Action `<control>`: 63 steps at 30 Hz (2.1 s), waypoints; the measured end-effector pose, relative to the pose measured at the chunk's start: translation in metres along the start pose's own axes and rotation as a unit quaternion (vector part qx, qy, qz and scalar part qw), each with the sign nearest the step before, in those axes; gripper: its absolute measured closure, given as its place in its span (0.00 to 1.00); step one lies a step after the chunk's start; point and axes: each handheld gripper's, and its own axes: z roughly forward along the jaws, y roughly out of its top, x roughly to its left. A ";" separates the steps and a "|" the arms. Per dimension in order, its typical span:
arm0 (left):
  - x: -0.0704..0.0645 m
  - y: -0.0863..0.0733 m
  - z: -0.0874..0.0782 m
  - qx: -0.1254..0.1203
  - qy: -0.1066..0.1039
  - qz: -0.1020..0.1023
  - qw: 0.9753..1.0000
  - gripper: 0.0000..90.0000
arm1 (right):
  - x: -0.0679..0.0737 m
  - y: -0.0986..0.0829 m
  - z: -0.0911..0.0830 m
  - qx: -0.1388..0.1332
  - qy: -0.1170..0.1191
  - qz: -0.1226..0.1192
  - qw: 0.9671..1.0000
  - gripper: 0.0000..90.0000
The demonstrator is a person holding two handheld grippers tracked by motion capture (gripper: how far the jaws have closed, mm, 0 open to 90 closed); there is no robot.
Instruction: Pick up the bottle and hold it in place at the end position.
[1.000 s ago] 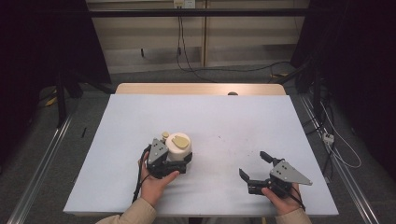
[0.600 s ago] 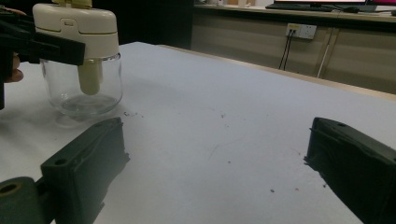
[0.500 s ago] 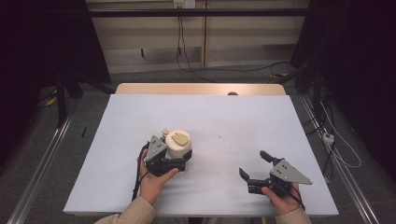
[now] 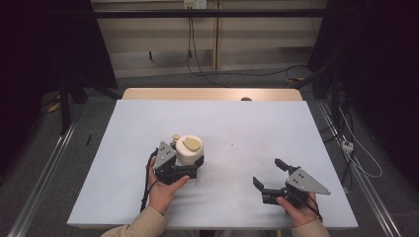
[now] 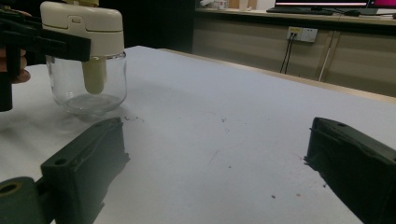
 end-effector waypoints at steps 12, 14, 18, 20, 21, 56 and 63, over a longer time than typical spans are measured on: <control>0.004 0.002 0.004 -0.010 0.005 -0.005 1.000 0.07 | -0.001 0.000 0.000 -0.005 -0.002 0.005 1.000 0.04; 0.003 0.003 0.005 -0.010 0.006 -0.005 1.000 0.07 | -0.001 0.000 0.000 -0.005 -0.002 0.003 1.000 0.04; 0.003 0.004 0.009 -0.009 0.007 0.000 1.000 0.07 | -0.001 0.000 0.001 -0.005 -0.002 0.003 1.000 0.04; 0.003 0.005 0.010 -0.008 0.010 0.004 1.000 0.07 | -0.002 0.000 0.001 -0.005 -0.001 0.001 1.000 0.04; 0.003 0.005 0.011 -0.009 0.010 0.002 1.000 0.07 | -0.002 0.000 0.001 -0.005 -0.001 0.002 1.000 0.04; 0.013 0.012 0.022 -0.030 0.029 -0.004 0.999 0.07 | -0.004 0.000 0.001 -0.007 -0.008 0.000 1.000 0.04; 0.011 0.017 0.026 -0.037 0.028 0.000 0.999 0.07 | -0.003 0.001 0.000 -0.009 -0.008 -0.002 1.000 0.04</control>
